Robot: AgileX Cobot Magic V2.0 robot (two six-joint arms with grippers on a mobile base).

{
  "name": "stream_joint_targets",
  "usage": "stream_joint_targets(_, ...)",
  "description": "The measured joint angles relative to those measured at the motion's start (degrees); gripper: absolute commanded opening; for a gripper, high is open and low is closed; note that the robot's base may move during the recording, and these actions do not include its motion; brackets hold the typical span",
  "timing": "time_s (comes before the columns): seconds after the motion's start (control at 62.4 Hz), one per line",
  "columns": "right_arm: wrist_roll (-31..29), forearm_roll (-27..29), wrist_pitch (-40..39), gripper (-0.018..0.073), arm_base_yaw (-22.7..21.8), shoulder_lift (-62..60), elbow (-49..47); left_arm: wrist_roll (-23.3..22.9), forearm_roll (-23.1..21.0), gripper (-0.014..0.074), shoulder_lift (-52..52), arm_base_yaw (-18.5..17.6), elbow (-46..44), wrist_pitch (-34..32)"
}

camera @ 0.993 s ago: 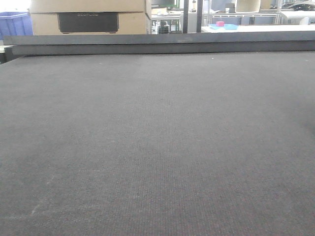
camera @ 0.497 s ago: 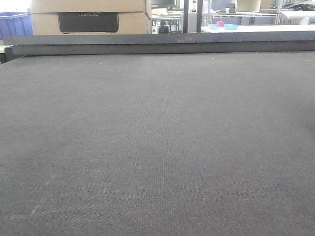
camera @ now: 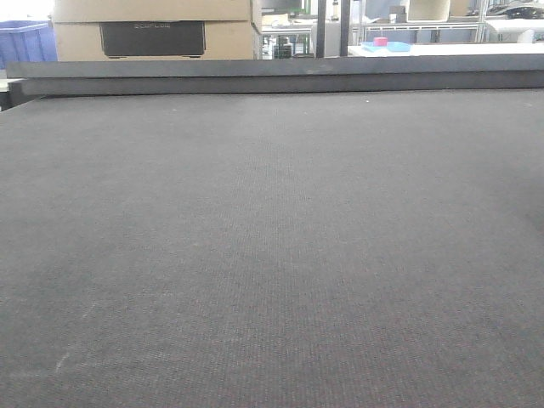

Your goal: Grab block from conveyor and place in blue bin

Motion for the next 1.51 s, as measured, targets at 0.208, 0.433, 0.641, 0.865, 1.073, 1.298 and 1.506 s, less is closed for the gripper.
stream_joint_targets(0.208, 0.0, 0.0, 0.0, -0.0167, 0.0, 0.0, 0.0, 0.0, 0.0, -0.0111, 0.0, 0.0, 0.0, 0.0)
stream_joint_targets(0.433, 0.0, 0.0, 0.0, -0.0167, 0.0, 0.0, 0.0, 0.0, 0.0, -0.0111, 0.0, 0.0, 0.0, 0.0)
stream_joint_targets(0.641, 0.0, 0.0, 0.0, -0.0167, 0.0, 0.0, 0.0, 0.0, 0.0, -0.0111, 0.0, 0.0, 0.0, 0.0)
stream_joint_targets(0.865, 0.0, 0.0, 0.0, -0.0167, 0.0, 0.0, 0.0, 0.0, 0.0, -0.0111, 0.0, 0.0, 0.0, 0.0)
stream_joint_targets(1.073, 0.0, 0.0, 0.0, -0.0167, 0.0, 0.0, 0.0, 0.0, 0.0, -0.0111, 0.0, 0.0, 0.0, 0.0)
stream_joint_targets(1.298, 0.0, 0.0, 0.0, -0.0167, 0.0, 0.0, 0.0, 0.0, 0.0, -0.0111, 0.0, 0.0, 0.0, 0.0)
stream_joint_targets(1.506, 0.0, 0.0, 0.0, -0.0167, 0.0, 0.0, 0.0, 0.0, 0.0, -0.0111, 0.0, 0.0, 0.0, 0.0)
